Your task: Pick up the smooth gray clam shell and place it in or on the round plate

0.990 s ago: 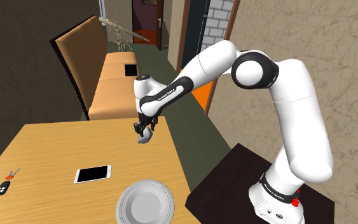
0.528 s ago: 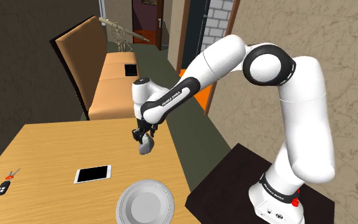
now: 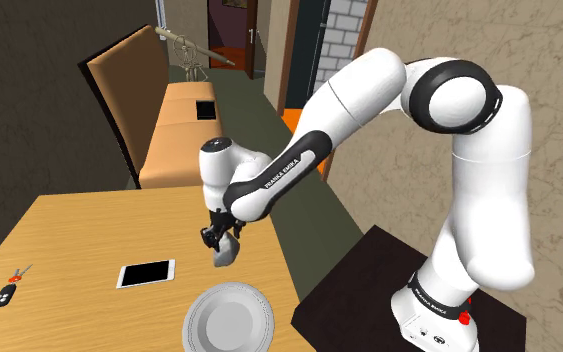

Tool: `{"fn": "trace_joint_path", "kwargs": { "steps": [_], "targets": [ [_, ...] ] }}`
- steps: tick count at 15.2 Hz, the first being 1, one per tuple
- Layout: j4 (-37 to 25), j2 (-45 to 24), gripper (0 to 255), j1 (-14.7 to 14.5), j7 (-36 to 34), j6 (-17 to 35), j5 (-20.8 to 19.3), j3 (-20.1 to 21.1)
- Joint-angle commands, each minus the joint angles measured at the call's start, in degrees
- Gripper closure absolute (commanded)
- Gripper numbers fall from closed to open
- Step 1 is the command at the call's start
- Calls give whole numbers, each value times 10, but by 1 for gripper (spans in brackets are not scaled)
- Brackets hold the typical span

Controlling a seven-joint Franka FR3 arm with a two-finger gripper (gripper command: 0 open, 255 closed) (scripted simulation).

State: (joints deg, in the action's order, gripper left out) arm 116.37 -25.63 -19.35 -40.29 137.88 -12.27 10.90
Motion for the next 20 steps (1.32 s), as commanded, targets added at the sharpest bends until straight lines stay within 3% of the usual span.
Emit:
{"fn": "trace_joint_path", "kwargs": {
  "steps": [1, 11, 20],
  "targets": [
    [16, 15, 255, -15, -23, 0, 1, 7],
    [61, 50, 255, -103, -152, 0, 2, 48],
    [58, -8, 255, -115, -173, 52, -26, 31]
  ]
}}
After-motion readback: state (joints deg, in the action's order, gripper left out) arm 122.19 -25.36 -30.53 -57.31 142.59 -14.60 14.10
